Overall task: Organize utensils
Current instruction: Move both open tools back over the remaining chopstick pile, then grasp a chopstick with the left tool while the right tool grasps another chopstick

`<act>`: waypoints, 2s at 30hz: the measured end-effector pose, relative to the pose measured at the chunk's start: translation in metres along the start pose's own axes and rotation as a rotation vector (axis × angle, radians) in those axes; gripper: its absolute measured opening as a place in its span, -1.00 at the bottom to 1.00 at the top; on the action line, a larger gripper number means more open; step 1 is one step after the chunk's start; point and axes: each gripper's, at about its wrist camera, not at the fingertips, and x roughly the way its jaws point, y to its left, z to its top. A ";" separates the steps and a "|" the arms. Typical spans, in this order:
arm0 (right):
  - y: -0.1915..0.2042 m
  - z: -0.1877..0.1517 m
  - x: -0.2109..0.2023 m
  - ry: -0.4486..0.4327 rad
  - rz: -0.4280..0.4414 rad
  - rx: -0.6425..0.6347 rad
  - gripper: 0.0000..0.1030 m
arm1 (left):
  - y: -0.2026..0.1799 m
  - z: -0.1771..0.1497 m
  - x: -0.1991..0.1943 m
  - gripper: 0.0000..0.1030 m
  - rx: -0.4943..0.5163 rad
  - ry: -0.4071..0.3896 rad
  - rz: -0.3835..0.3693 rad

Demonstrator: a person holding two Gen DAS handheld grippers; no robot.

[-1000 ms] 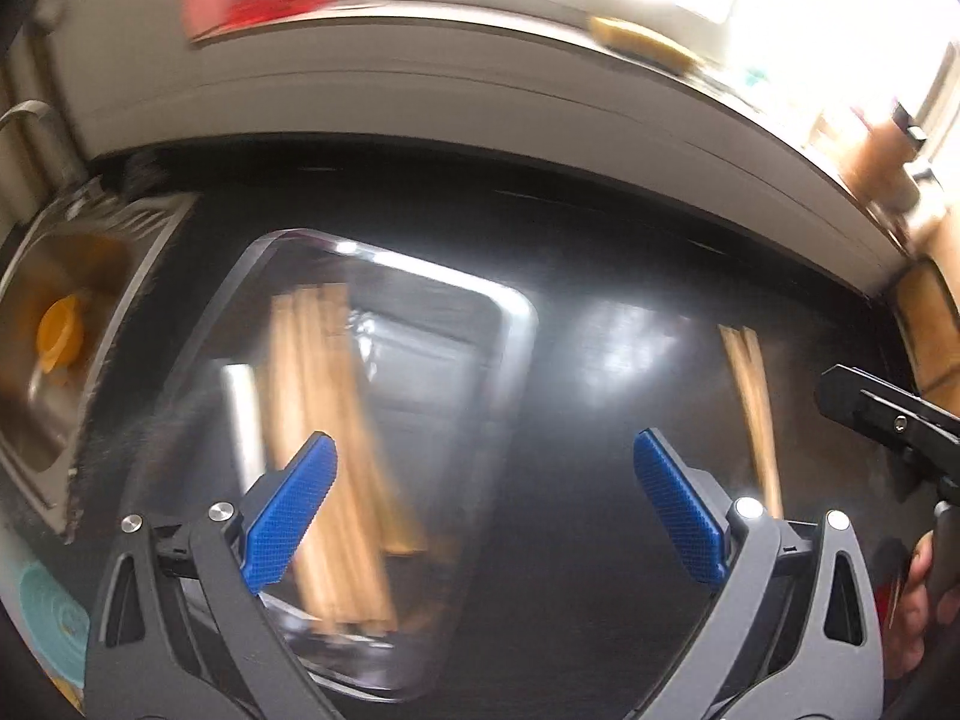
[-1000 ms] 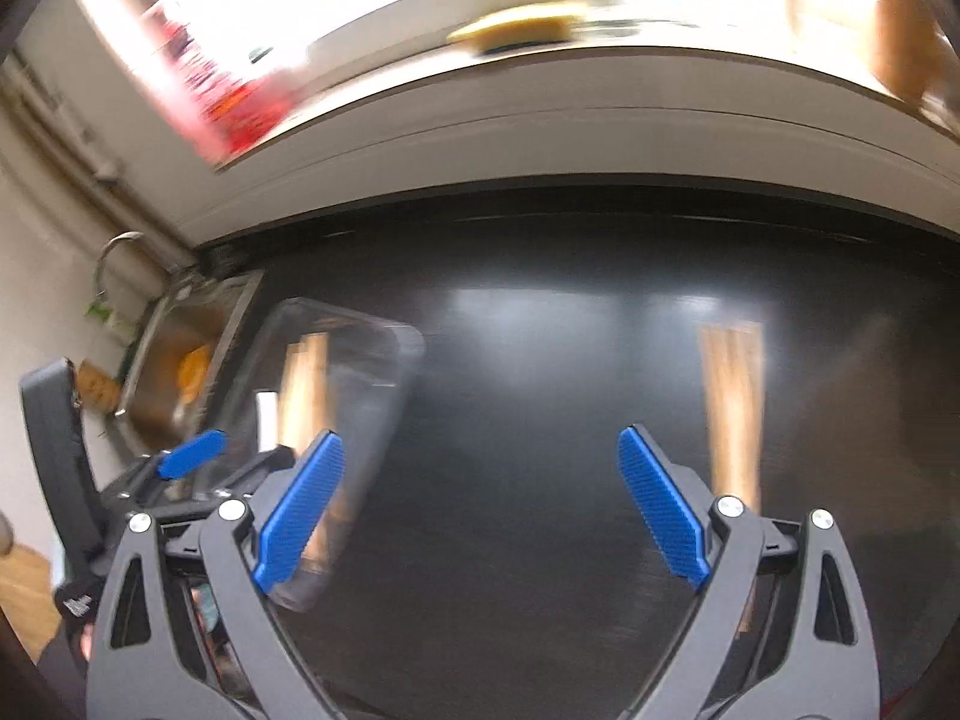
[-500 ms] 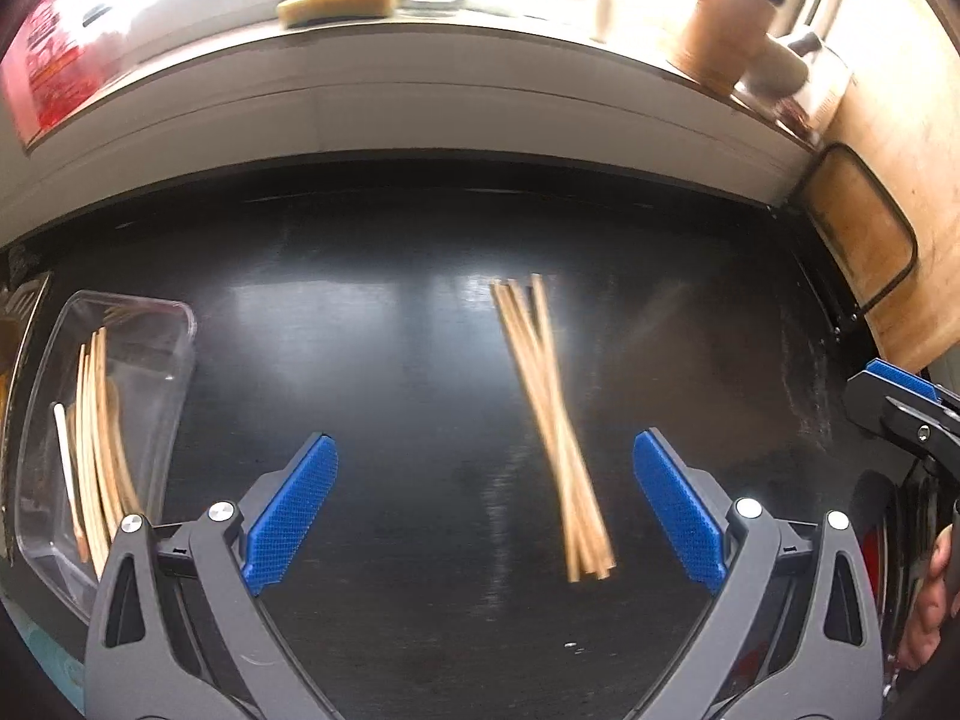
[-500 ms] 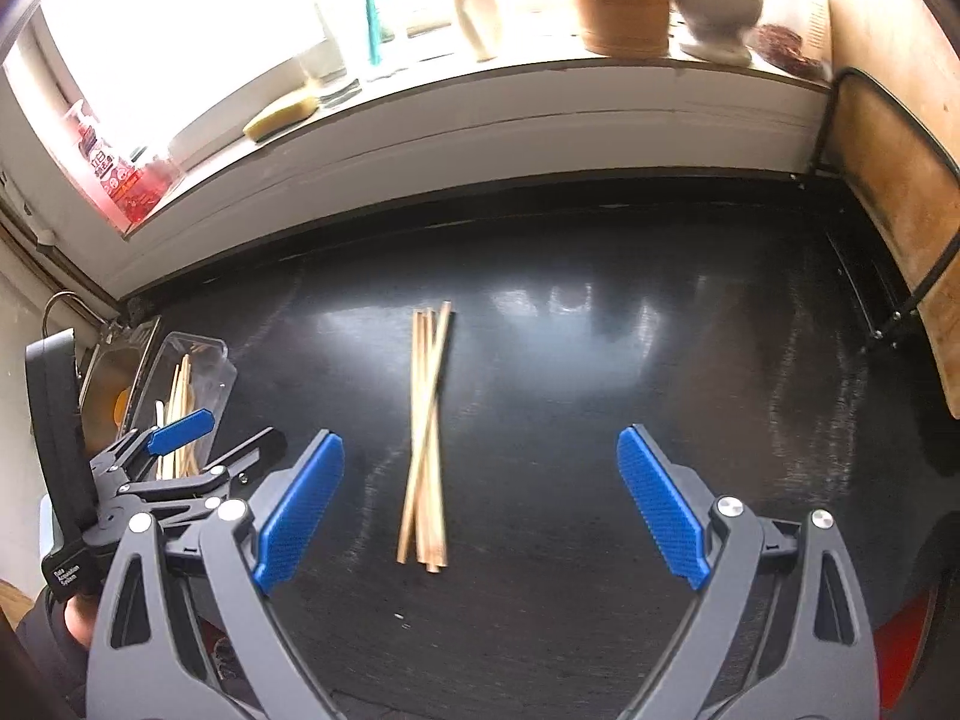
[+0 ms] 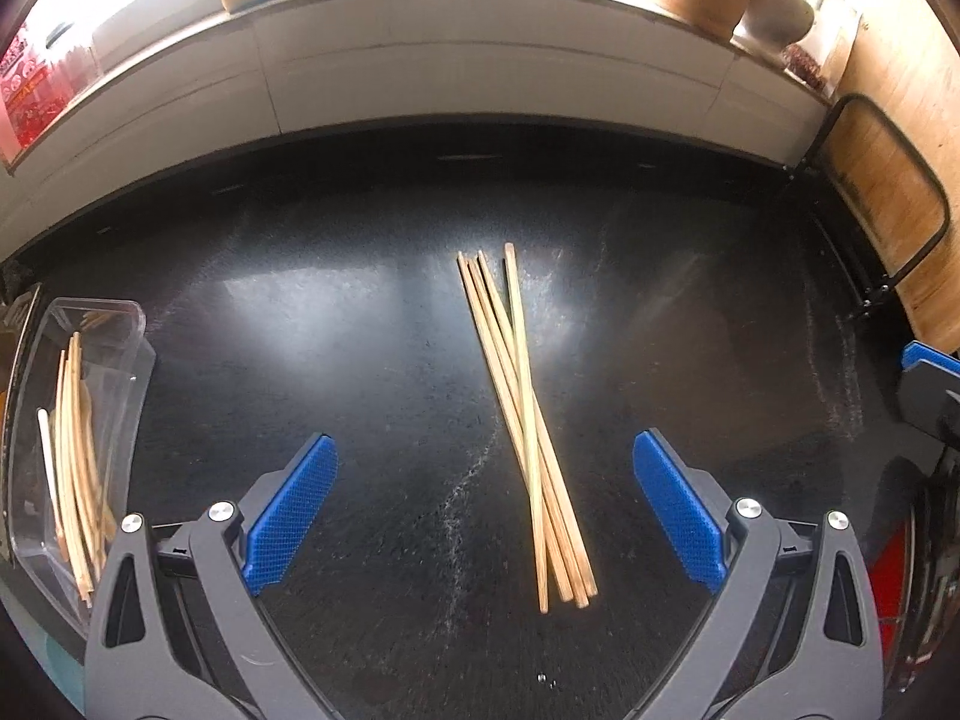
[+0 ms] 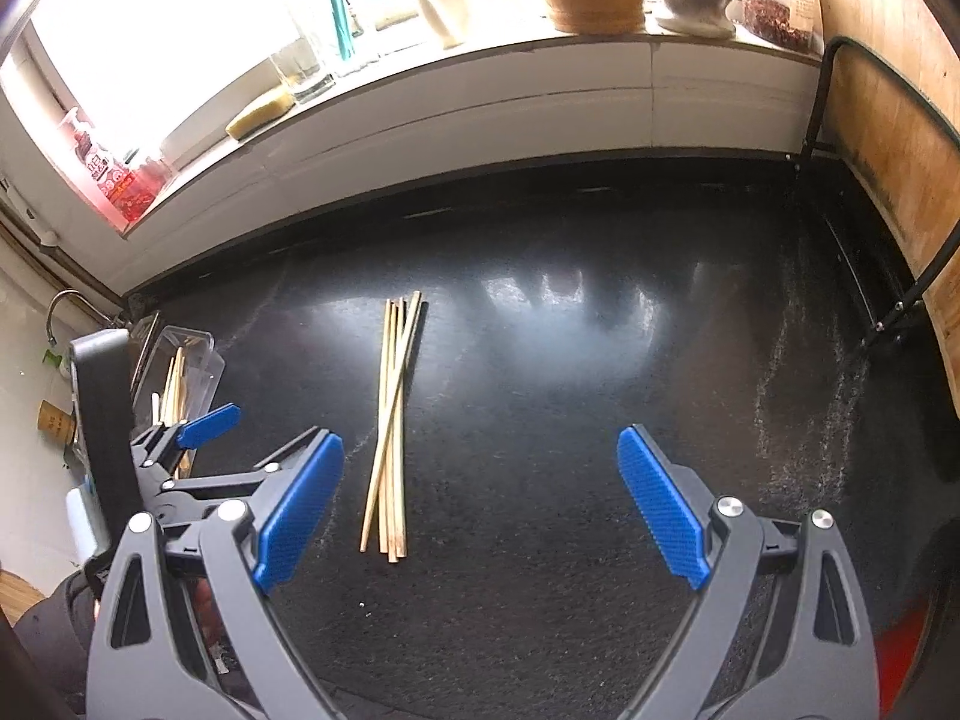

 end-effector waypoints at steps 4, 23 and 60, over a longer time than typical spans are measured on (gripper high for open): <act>-0.002 0.003 0.012 0.024 0.003 0.002 0.75 | -0.004 0.003 0.022 0.87 0.019 0.013 0.014; 0.012 0.005 0.086 0.150 -0.007 -0.008 0.75 | 0.034 0.002 0.083 0.87 0.009 0.049 0.072; 0.035 -0.002 0.164 0.203 0.005 -0.247 0.61 | 0.023 0.020 0.092 -0.85 0.861 0.013 -0.310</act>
